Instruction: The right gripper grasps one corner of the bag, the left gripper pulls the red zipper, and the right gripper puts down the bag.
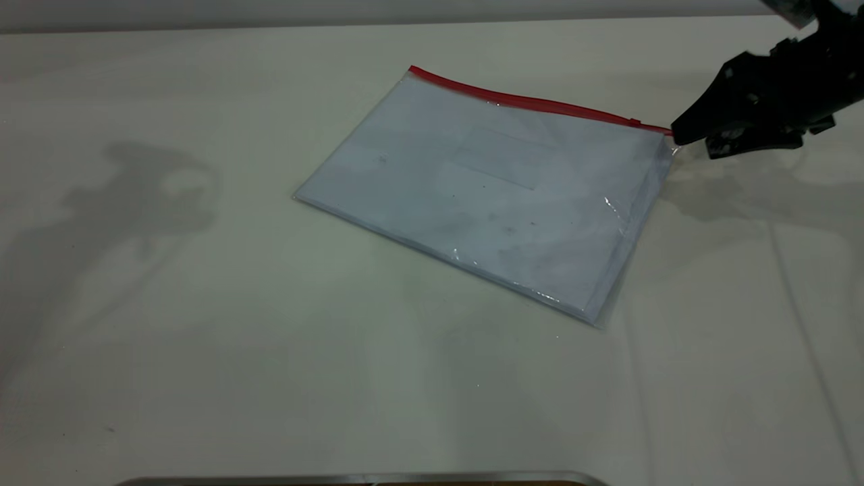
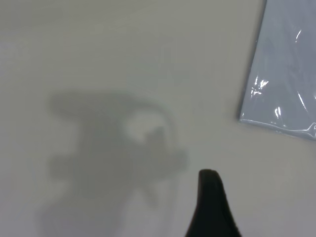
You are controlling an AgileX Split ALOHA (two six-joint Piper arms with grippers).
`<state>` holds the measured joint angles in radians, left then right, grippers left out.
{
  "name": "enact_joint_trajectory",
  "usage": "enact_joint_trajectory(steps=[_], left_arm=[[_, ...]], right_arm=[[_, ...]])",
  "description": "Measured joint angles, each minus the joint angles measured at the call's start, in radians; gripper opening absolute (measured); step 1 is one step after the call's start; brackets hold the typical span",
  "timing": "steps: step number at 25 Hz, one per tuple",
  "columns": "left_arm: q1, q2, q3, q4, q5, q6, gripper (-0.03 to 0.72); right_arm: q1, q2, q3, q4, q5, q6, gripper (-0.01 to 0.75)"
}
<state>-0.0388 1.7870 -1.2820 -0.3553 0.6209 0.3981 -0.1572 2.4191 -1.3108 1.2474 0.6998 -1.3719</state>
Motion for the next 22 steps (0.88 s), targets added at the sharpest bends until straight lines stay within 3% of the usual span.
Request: enact_joint_trajectory(steps=[13,22], left_arm=[[0.000,0.001,0.000,-0.016,0.015,0.000,0.586],[-0.002,0.001,0.000,-0.027,0.016,0.000,0.586]], right_arm=[[0.006,0.100,-0.031,0.173,0.009,-0.159,0.592],[0.088,0.141,-0.033,0.318,0.013,-0.288,0.588]])
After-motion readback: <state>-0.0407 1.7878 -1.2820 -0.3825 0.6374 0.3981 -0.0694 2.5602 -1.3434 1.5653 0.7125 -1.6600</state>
